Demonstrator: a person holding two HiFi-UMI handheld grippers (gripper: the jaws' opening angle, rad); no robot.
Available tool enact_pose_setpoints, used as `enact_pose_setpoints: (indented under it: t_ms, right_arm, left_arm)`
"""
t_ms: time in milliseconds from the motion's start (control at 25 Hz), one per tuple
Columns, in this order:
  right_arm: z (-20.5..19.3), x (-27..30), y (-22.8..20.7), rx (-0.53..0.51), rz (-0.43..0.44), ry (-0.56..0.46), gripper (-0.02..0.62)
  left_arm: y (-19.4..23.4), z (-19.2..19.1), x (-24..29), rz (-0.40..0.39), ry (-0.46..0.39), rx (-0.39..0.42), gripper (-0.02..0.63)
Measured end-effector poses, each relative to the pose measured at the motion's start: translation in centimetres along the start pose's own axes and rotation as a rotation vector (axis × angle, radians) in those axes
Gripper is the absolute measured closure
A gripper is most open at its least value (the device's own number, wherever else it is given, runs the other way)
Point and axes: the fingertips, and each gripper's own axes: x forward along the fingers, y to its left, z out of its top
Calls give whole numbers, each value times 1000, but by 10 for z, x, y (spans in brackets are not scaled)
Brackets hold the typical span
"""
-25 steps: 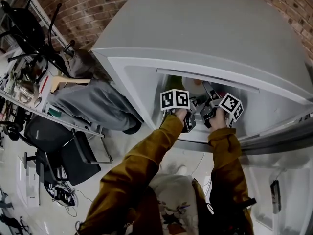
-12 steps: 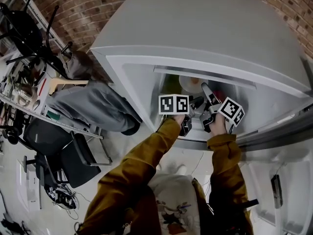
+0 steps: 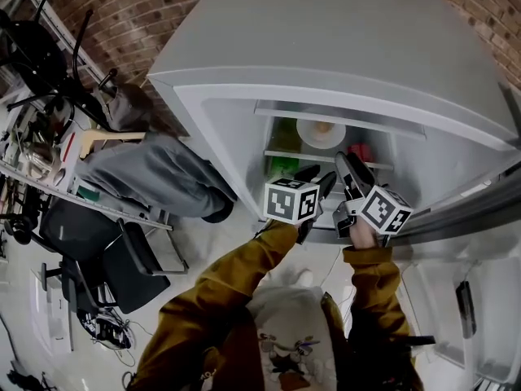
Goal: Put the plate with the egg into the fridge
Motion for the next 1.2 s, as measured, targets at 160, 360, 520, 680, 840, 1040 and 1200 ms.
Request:
enact_pose_setpoints:
  t_ms: [160,360,520,680,840,1040,1200]
  right_arm:
    - [-4,-17,15,-146,-46,1,469]
    - [-13,-39,24,-243,-96,15,538]
    - [-24,-53,29,-275,-113,22,563]
    - [-34,-64,36,-298,-126,25,566]
    - [-43,-76,42,-310,-142,30,565]
    - [-57,-91,45,-304,-165,37,584]
    - [-68,-96,48,-341,-179,51,589]
  left_arm:
    - [-7,-4,-14,19,-26,46,445]
    - [-18,-5,-31,44,-49,88,505]
    - [-19,-6,-47,95,-88,148,554]
    - [-20,-10,-64,136,-131,187,588]
    - [-21,-19,-77,145,-146,183,598]
    - [-32,-34,-95,154,-148,200,598]
    - [-40,-45,-103,149,-141,201,598]
